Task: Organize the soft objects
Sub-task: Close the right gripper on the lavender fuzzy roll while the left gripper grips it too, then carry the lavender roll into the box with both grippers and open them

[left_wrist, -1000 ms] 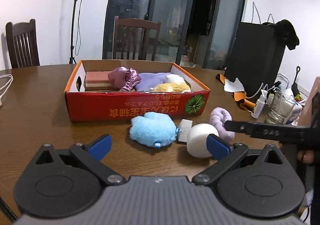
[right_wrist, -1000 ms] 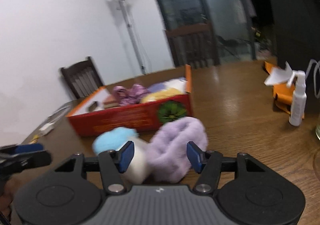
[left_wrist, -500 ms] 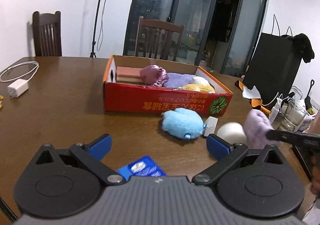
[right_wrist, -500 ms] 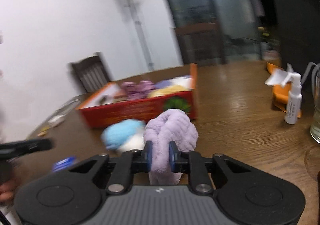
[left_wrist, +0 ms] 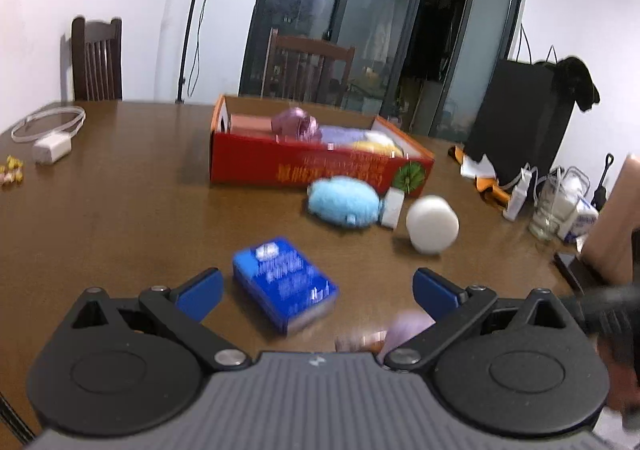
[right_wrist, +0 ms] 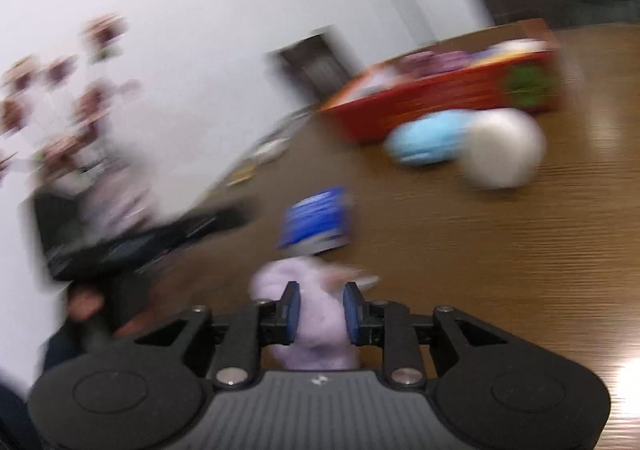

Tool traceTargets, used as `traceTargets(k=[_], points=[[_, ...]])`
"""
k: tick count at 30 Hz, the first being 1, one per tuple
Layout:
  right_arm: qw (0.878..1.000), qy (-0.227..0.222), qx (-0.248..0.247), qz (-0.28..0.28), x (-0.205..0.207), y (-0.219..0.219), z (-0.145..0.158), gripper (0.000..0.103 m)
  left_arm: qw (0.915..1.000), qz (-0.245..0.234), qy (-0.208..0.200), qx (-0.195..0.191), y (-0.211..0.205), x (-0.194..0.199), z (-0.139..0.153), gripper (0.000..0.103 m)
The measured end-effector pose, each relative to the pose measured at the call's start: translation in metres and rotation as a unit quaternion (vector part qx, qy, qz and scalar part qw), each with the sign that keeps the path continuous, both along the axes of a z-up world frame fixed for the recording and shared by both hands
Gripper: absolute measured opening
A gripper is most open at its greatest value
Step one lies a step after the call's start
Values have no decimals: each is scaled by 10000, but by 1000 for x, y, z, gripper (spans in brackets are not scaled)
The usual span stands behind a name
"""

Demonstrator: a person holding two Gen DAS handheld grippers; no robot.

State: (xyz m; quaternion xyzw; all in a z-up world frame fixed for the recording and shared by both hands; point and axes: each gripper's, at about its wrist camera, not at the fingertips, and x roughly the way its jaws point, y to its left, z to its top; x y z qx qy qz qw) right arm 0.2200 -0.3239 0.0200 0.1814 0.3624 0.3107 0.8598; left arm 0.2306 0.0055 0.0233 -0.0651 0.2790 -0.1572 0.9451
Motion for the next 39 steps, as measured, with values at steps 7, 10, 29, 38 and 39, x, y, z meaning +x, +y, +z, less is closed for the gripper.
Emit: traceTargets(k=[7, 10, 29, 38, 39], points=[[9955, -462, -231, -797, -24, -22, 17, 34, 9978, -284, 412, -434, -10, -7, -18, 92], [9953, -351, -94, -896, -30, -21, 13, 37, 9962, -380, 399, -670, -18, -1, -16, 81], [9917, -24, -704, -1079, -22, 25, -19, 29, 9922, -693, 902, -518, -58, 12, -35, 31], [9894, -918, -509, -1000, -2, 9, 56, 13, 9847, -1089, 294, -1331, -41, 41, 24, 25], [9879, -1129, -496, -936, 8, 9, 68, 13, 9835, -1109, 158, -1420, -37, 54, 35, 25]])
